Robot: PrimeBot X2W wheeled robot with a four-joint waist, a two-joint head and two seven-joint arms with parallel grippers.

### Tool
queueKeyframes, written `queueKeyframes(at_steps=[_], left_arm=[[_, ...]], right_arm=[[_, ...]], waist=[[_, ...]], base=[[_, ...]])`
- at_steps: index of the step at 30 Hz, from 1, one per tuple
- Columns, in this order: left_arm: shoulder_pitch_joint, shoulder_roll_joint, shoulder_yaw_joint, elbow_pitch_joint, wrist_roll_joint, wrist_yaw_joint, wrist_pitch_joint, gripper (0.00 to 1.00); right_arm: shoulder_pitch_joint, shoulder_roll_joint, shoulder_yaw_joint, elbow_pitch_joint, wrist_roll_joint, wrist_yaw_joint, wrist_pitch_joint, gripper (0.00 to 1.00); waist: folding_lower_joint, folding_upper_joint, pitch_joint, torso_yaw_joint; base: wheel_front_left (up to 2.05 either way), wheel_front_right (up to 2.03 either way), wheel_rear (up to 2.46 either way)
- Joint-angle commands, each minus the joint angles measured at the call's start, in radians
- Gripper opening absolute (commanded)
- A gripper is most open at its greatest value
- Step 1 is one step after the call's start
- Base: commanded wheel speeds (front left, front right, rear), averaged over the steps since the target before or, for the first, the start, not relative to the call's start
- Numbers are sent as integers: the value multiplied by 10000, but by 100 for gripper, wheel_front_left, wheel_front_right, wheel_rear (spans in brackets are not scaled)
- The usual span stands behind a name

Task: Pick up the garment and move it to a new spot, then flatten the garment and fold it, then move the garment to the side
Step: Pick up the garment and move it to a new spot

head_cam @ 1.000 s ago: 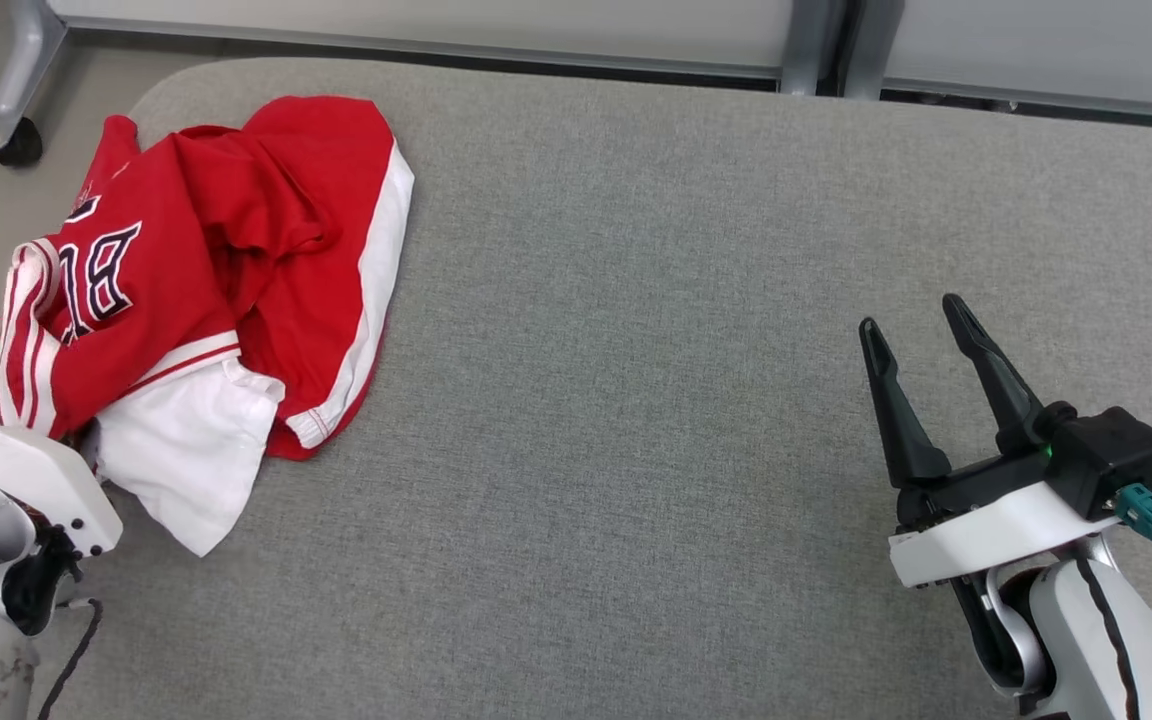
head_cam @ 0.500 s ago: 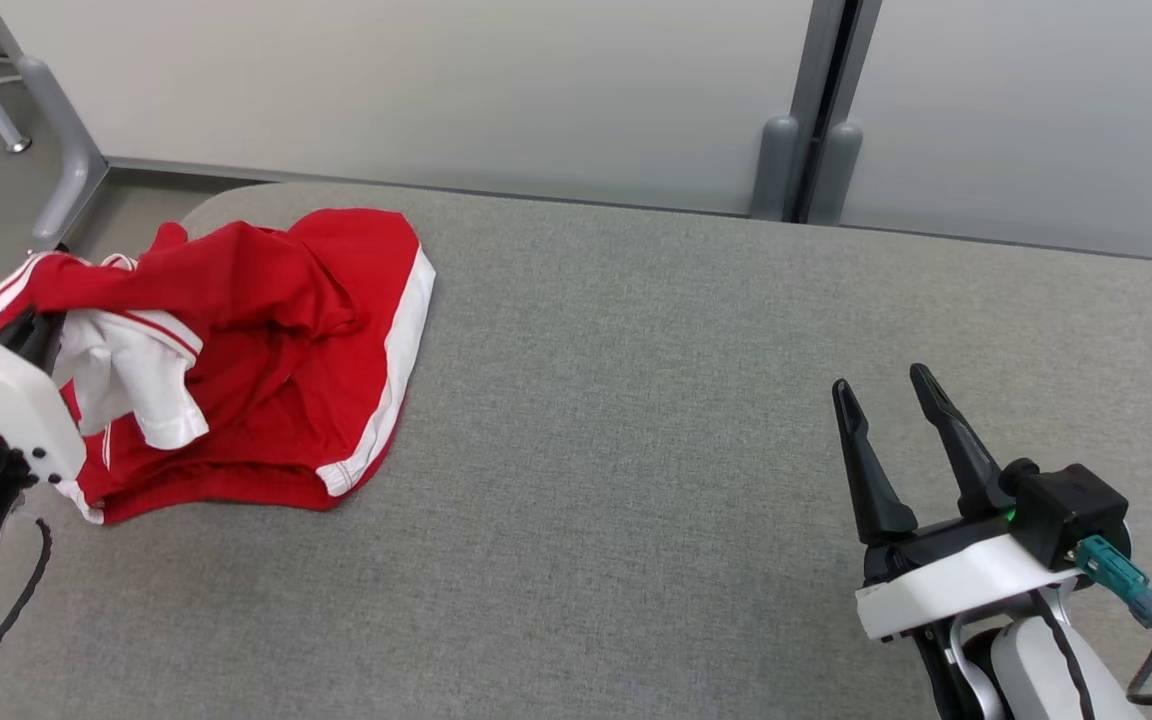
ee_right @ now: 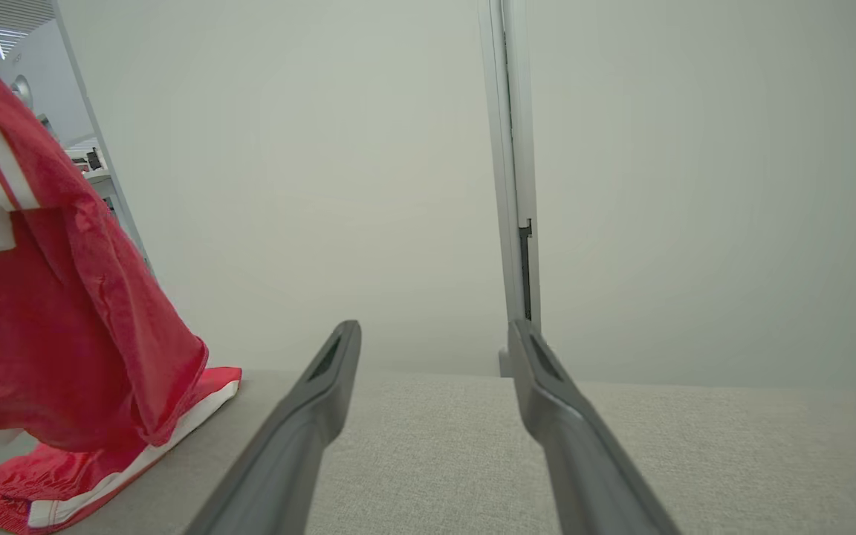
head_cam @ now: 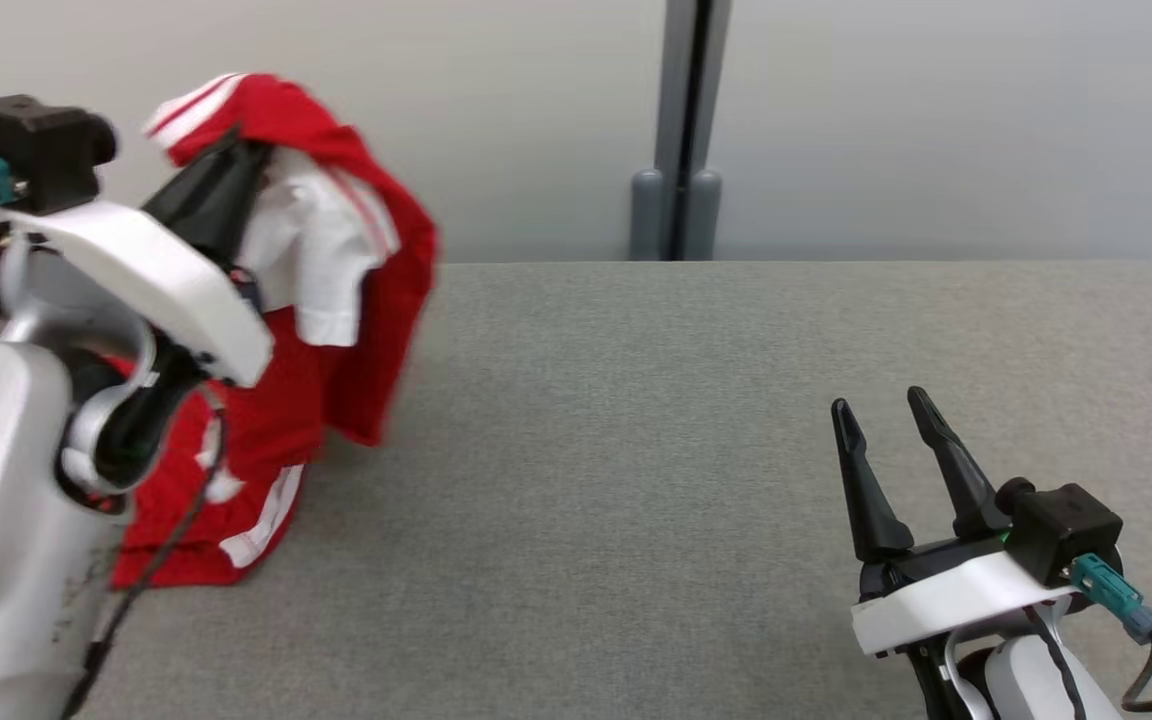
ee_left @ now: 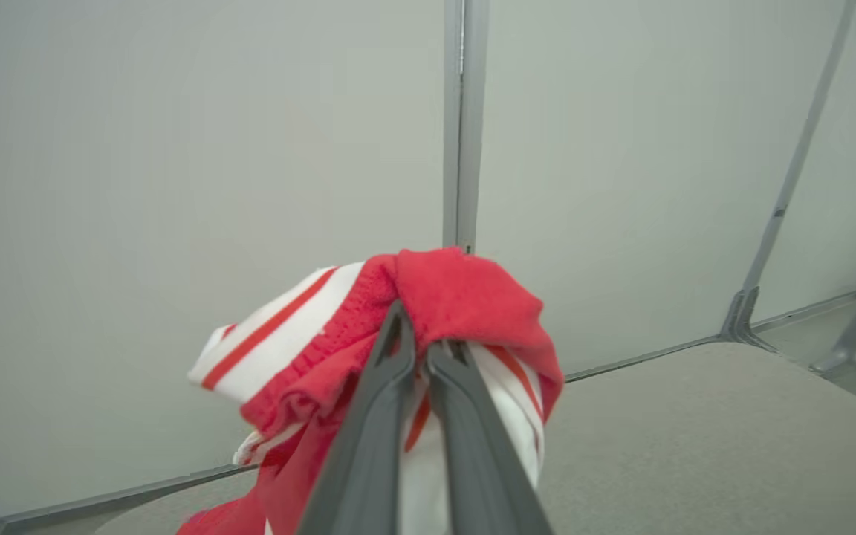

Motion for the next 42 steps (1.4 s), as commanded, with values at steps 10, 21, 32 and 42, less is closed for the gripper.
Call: queueKeyframes(at_steps=[10, 21, 32, 42], left_arm=[[-842, -2252, -730, -1550, -891, 276, -67, 0], [2051, -2676, -323, 1694, -892, 631, -2556, 0], [2332, -2612, 309, 6364, -509, 416, -5135, 0], [2017, -2590, 260, 7019, -168, -345, -5428, 100]], right_arm=[[122, -119, -659, -103, -146, 19, -50, 100], [-125, -289, -942, -203, -92, 19, -50, 100], [-169, -453, -823, -126, -81, 19, -50, 100], [-1, -534, -727, -27, -67, 19, -50, 100]], waist=[[0, 0, 131, -1139], [0, 0, 780, -1596], [0, 0, 897, -1427], [0, 0, 535, -1159]], base=[[0, 0, 0], [0, 0, 0], [0, 0, 0], [0, 0, 0]])
